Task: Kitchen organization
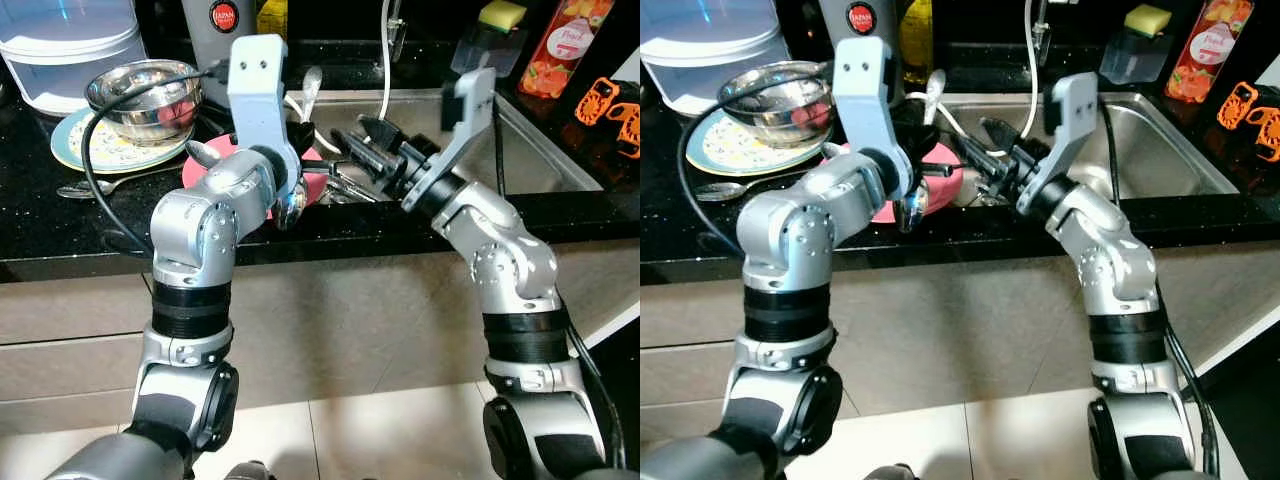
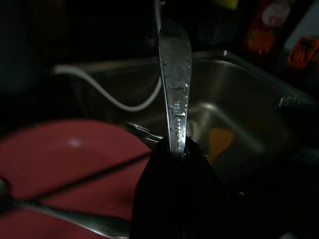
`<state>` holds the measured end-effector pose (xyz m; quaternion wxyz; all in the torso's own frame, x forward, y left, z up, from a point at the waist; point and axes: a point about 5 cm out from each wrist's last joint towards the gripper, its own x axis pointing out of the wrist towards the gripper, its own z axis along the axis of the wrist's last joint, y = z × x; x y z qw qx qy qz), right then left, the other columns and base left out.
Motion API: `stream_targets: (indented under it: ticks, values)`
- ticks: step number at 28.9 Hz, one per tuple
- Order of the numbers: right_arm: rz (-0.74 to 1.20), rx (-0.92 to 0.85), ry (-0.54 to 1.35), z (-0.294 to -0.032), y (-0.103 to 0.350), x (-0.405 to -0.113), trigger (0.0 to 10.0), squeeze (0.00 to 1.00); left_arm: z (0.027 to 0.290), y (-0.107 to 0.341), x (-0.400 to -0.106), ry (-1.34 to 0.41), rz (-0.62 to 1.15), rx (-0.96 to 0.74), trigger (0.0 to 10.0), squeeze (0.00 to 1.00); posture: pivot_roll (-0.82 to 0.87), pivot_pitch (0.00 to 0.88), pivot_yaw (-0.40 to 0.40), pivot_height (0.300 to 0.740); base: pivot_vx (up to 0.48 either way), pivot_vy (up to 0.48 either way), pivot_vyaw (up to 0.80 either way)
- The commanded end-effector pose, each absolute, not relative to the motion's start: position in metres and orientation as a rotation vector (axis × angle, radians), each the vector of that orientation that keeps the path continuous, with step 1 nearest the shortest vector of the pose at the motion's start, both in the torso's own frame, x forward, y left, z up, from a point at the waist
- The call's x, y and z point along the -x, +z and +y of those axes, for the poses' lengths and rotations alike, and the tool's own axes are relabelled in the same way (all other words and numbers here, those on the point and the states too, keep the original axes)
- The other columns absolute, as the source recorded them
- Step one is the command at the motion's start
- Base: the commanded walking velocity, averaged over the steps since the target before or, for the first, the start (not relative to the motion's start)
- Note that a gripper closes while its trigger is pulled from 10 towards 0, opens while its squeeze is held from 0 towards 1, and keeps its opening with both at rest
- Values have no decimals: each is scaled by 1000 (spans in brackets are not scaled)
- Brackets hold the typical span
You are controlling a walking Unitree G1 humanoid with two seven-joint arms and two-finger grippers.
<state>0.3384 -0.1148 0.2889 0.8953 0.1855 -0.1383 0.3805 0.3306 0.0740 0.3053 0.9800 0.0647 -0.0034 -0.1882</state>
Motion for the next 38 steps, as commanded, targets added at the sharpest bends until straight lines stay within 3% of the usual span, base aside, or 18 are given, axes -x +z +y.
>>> stream_targets:
  ticks: [1,6,15,21,29,33,38]
  values:
    - [-276,-471,791,-113,294,-341,10000,0,64,303,-331,-401,-45,-312,10000,0,190,15,-42,740,0,0,0]
    - [-267,-529,820,-101,299,-342,10000,0,57,296,-330,-426,-110,-512,10000,0,179,14,-38,740,0,0,0]
    - [-156,-585,822,-83,286,-345,10000,0,45,295,-319,-517,-185,-607,10000,0,187,15,-42,740,0,0,0]
    - [-170,-614,705,-105,286,-355,10000,0,71,297,-336,-308,-159,-600,10000,0,190,15,-45,740,0,0,0]
    - [-177,-632,577,-128,286,-365,10000,0,81,300,-337,-259,-185,-568,10000,0,188,13,-46,740,0,0,0]
    - [-166,-642,578,-129,285,-367,10000,0,75,299,-334,-301,-189,-554,10000,0,189,12,-46,740,0,0,0]
    - [-144,-673,677,-109,286,-360,10000,0,66,294,-333,-348,-191,-568,10000,0,188,7,-41,740,0,0,0]
